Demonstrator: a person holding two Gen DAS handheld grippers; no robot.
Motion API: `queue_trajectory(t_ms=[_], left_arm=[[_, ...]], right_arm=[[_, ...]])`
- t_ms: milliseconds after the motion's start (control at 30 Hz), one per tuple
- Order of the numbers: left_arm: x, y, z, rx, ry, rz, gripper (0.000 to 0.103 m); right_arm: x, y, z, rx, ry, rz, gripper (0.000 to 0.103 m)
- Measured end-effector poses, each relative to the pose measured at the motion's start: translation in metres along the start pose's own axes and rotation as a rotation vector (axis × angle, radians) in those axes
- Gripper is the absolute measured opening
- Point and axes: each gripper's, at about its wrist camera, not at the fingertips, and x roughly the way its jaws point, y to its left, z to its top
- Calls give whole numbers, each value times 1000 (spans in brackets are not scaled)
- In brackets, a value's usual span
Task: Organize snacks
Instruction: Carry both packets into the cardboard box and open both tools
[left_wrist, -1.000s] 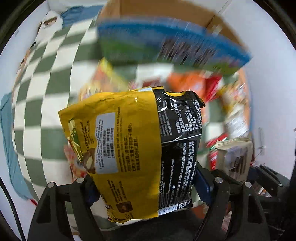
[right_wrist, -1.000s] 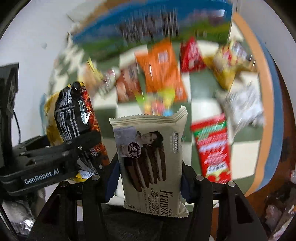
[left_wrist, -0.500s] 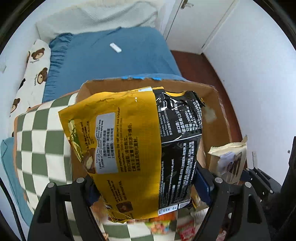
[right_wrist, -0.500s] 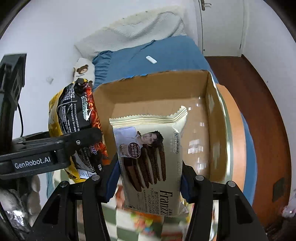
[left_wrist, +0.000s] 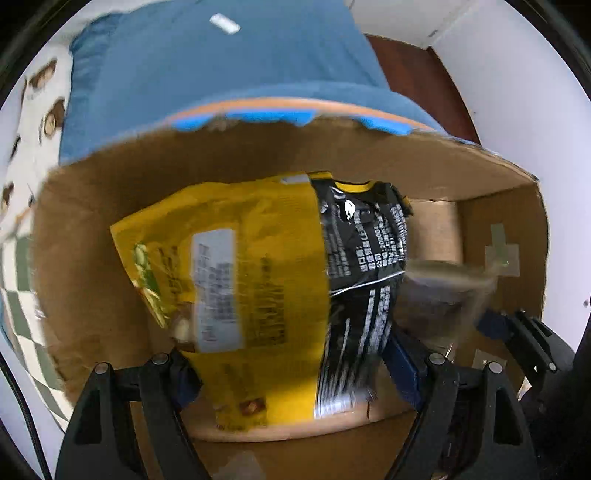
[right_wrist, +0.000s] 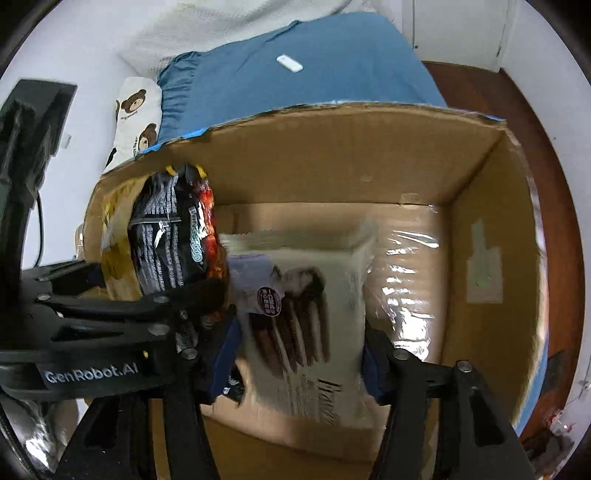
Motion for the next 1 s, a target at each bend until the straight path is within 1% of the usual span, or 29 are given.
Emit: queue_trajectory(t_ms=[33, 67, 100, 167, 333, 400, 500, 567, 667, 767, 833, 933, 1000], left_arm=[[1, 3, -3, -5, -12, -4, 81], [1, 4, -5, 0, -22, 3, 84], [1, 7, -5, 2, -25, 11, 87], [-1, 10, -14, -7, -31, 19, 94], [-9, 24, -31, -30, -63, 26, 94], [-10, 34, -29, -39, -83, 43, 94], [-22, 35, -41, -49, -108, 47, 94], [-30, 34, -51, -50, -135, 54, 94], [-43, 27, -67, -49, -182, 68, 94], [-60, 25, -88, -42, -240, 84, 94], [-74, 18, -104, -31, -283, 99, 94], [-89, 17, -119, -23, -348, 116, 94], [-97, 18, -128, -20, -382, 127, 94]], right_arm=[[5, -3, 3, -1, 13, 5, 79], [11, -9, 8, 1, 20, -7, 90], [13, -11, 9, 6, 27, -2, 98], [15, -14, 10, 16, 35, 3, 98], [23, -20, 7, 18, 64, -39, 98], [16, -22, -4, 22, 69, -48, 99], [8, -19, -17, 25, 68, -68, 99], [-7, -14, -30, 17, 60, -91, 99], [-24, -8, -44, 14, 36, -117, 99], [-45, -3, -55, 12, 1, -124, 99], [-59, 0, -64, 0, -41, -145, 99], [-84, 5, -82, -9, -94, -159, 98], [-93, 16, -81, -10, -124, -162, 98]])
